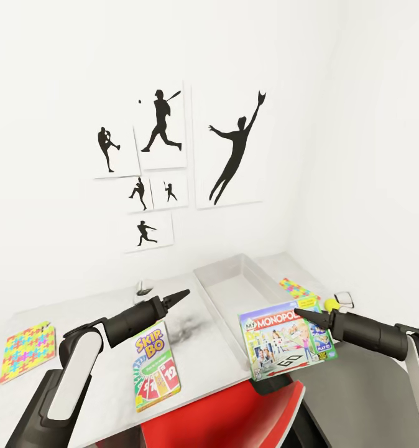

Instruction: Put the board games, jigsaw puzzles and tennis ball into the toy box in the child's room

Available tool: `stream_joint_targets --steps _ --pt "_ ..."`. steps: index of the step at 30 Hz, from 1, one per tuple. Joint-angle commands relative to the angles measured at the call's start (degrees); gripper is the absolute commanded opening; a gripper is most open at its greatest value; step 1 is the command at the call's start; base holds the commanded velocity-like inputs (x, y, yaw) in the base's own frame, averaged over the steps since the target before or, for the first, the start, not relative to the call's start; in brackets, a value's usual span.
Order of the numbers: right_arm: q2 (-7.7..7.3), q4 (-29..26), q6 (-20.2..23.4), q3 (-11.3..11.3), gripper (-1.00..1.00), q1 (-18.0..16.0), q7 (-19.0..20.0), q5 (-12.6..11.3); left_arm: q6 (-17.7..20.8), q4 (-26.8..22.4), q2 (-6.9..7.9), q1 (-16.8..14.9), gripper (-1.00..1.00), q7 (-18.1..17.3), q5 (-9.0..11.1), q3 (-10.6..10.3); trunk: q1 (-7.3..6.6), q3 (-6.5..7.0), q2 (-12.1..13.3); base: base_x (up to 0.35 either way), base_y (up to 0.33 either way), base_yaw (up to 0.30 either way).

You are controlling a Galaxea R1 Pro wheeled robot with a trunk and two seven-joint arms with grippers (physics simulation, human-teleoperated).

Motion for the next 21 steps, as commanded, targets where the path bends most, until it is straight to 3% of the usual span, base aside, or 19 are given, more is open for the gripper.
stream_joint_targets --steps 1,9,11,13,14,15,17,21 --pt "-0.17 0.0 0.5 -0.1 -1.00 -0.1 0.2 -0.1 0.2 0.0 0.05 -0.1 1.00 -0.1 0.0 0.1 0.04 -0.13 -0.1 0.000 0.000 0.000" --pt "-1.88 0.7 1.3 -0.4 -1.00 -1.9 0.1 0.0 0.2 0.1 0.47 0.0 1.00 -0.4 0.0 0.4 0.04 -0.13 -0.1 0.000 0.000 0.000" --pt "-2.77 2.5 1.3 -0.4 -1.00 -5.2 -0.1 0.2 0.2 0.1 0.61 0.0 1.00 -0.5 0.1 0.8 0.04 -0.13 -0.1 0.000 0.000 0.000" --pt "-3.67 10.0 1.3 0.8 -1.00 -13.3 -0.8 0.4 0.2 0.2 0.64 0.1 1.00 -0.6 0.2 2.0 0.04 -0.13 -0.1 0.000 0.000 0.000" --pt "-3.67 10.0 1.3 0.8 -1.00 -13.3 -0.8 0.4 0.2 0.2 0.64 0.1 1.00 -0.6 0.2 2.0 0.04 -0.13 -0.1 0.000 0.000 0.000" --pt "-3.90 14.1 1.3 1.9 -1.00 -16.7 -1.0 0.4 0.3 0.2 0.61 0.1 1.00 -0.6 0.2 2.6 0.04 -0.13 -0.1 0.000 0.000 0.000" --pt "-4.31 24.3 1.3 5.3 -1.00 -24.5 -1.3 0.5 0.3 0.3 0.59 0.1 1.00 -0.7 0.3 3.8 0.04 -0.13 -0.1 0.000 0.000 0.000" --pt "-4.31 47.7 1.3 14.3 -1.00 -41.1 -1.8 0.7 0.4 0.4 0.59 0.1 1.00 -0.9 0.6 6.1 0.04 -0.13 -0.1 0.000 0.000 0.000"
